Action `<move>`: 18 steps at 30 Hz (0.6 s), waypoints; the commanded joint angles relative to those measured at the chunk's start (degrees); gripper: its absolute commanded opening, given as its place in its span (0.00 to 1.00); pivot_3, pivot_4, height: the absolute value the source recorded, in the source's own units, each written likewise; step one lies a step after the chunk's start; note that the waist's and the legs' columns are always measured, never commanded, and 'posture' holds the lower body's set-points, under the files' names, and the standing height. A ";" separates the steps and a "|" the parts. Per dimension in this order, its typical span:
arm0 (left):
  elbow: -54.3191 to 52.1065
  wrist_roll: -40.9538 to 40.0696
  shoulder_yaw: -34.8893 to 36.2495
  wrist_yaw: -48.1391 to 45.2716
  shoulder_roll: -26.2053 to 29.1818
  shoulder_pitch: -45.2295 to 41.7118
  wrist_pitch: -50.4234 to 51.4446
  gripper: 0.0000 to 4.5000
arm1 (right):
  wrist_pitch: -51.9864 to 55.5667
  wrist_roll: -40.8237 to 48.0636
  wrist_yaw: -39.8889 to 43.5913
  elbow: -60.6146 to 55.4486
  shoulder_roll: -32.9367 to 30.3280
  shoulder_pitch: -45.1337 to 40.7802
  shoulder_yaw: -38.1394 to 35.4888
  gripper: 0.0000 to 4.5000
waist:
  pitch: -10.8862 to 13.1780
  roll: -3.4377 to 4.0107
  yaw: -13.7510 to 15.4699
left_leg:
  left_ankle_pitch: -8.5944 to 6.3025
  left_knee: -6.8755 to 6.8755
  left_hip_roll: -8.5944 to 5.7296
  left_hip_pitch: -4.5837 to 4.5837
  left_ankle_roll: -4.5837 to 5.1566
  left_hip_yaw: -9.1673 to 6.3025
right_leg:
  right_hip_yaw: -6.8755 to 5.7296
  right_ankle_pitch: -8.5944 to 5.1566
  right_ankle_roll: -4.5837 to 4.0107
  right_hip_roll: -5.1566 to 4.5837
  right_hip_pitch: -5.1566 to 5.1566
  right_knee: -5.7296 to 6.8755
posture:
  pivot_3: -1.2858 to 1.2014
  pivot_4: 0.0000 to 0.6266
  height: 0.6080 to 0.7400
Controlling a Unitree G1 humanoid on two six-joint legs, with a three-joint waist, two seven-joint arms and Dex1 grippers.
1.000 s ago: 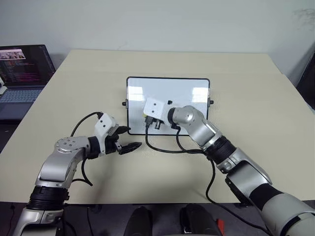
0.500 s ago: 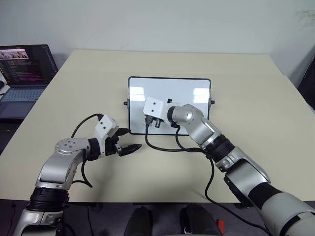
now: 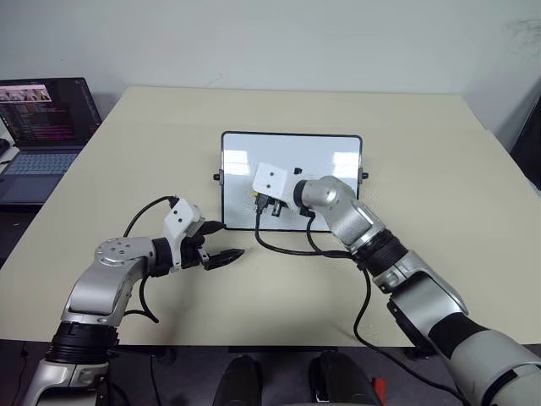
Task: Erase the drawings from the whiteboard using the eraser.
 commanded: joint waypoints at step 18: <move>-1.30 -0.15 -0.20 -0.60 0.44 -0.83 -1.13 1.00 | 2.76 -1.21 4.74 -0.13 -4.74 3.19 0.56 0.25 | -0.02 -0.02 0.17 | 0.04 0.01 -0.02 0.01 0.05 -0.01 | -0.01 0.02 -0.01 0.00 0.02 -0.01 | 0.52 0.24 1.00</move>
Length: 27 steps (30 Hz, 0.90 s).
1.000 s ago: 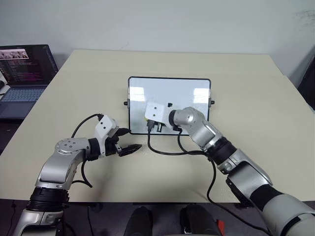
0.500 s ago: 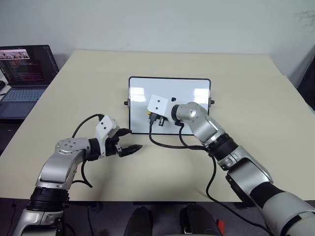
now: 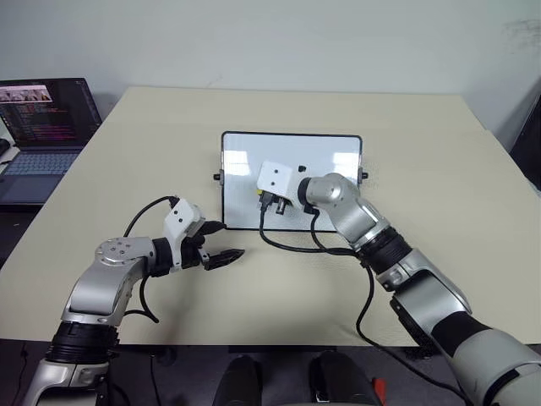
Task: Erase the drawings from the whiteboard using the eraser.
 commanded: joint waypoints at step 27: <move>-1.85 -0.51 -0.41 -0.49 0.36 -0.53 -0.89 1.00 | 0.60 -3.73 1.59 0.62 -3.80 3.43 2.86 0.25 | -0.01 0.00 -0.15 | 0.22 -0.03 0.04 0.14 0.24 0.01 | 0.02 0.14 -0.02 0.05 0.07 0.00 | 0.52 0.24 1.00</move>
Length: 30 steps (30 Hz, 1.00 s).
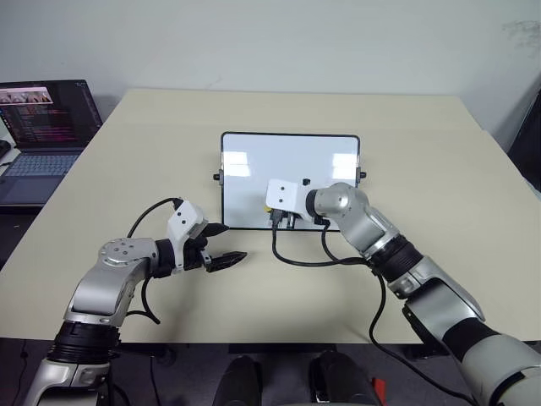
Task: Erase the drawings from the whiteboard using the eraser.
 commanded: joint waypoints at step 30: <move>-2.06 -0.41 0.47 -0.51 0.43 -0.31 -1.09 1.00 | 2.80 -0.35 0.57 4.28 3.09 0.46 -1.69 0.25 | 0.04 0.05 -0.07 | 0.09 -0.05 0.03 -0.07 0.08 0.03 | 0.03 0.13 -0.02 0.04 -0.06 -0.09 | 0.52 0.24 1.00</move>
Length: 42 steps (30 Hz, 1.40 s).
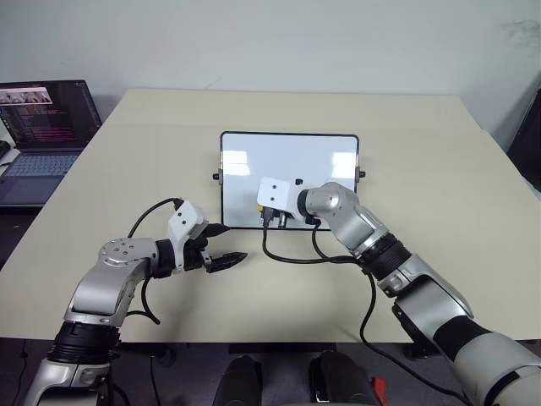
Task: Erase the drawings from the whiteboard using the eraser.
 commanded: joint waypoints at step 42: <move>-9.03 -6.53 -0.24 2.92 -2.64 -6.53 5.56 1.00 | 38.11 31.49 -8.25 -63.61 -8.35 31.03 -36.00 0.25 | 0.14 0.09 0.12 | -0.28 -0.88 -0.08 -0.36 -0.39 0.02 | -0.02 -0.29 0.31 -0.11 -0.14 -1.04 | 0.52 0.24 1.00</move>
